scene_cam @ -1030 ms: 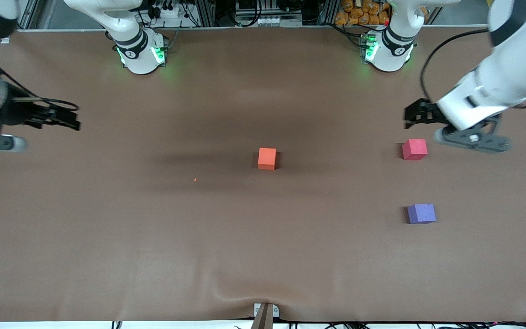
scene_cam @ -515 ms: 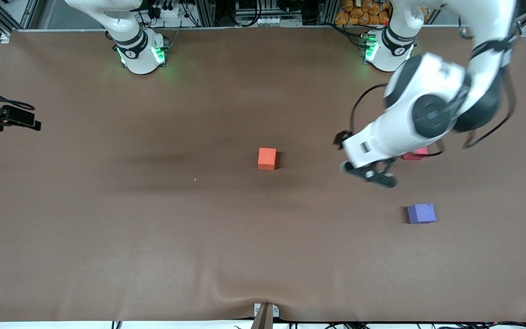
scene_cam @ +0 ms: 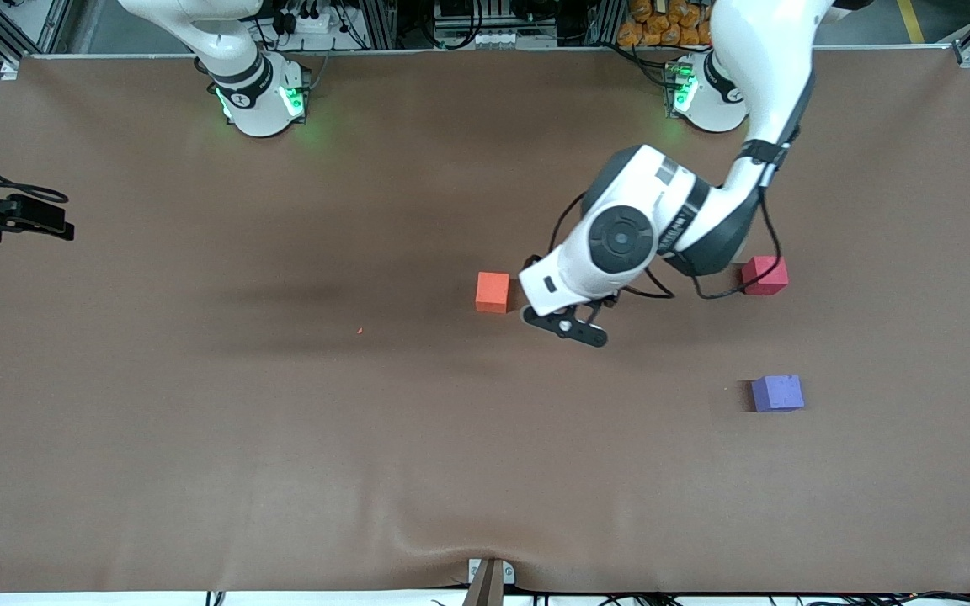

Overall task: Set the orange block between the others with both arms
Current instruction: 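Reach the left gripper to the orange cube and grasp it, then carry the orange cube with the left gripper between the pink and blue cubes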

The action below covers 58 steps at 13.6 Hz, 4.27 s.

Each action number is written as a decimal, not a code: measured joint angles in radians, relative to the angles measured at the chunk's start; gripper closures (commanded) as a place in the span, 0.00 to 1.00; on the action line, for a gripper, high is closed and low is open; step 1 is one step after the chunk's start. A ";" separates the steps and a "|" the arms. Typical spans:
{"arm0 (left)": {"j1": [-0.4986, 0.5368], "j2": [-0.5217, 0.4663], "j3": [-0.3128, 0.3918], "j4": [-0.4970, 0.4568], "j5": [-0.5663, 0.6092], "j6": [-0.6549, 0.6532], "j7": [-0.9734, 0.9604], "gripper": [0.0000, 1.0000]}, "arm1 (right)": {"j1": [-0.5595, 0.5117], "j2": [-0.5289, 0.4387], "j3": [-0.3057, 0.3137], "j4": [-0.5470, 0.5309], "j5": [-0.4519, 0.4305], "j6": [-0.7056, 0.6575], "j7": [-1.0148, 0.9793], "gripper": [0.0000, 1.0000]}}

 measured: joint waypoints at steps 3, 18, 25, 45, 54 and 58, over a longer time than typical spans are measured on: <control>-0.095 0.079 0.003 0.000 0.000 0.090 -0.116 0.00 | 0.004 0.000 0.001 0.000 0.000 0.000 0.001 0.00; -0.204 0.214 0.049 0.003 0.051 0.261 -0.382 0.00 | -0.003 0.007 -0.005 -0.012 0.009 0.014 0.034 0.00; -0.230 0.283 0.052 0.003 0.095 0.367 -0.402 1.00 | -0.003 0.007 -0.005 -0.012 -0.006 0.014 0.034 0.00; 0.272 0.000 0.072 -0.089 0.172 0.036 -0.706 1.00 | -0.004 0.007 -0.006 -0.013 -0.010 0.014 0.034 0.00; 0.573 -0.174 0.071 -0.473 0.162 0.304 -0.916 1.00 | -0.004 0.007 -0.006 -0.013 -0.011 0.014 0.034 0.00; 0.591 -0.168 0.071 -0.513 0.161 0.351 -1.101 1.00 | -0.003 0.007 -0.005 -0.013 -0.011 0.014 0.034 0.00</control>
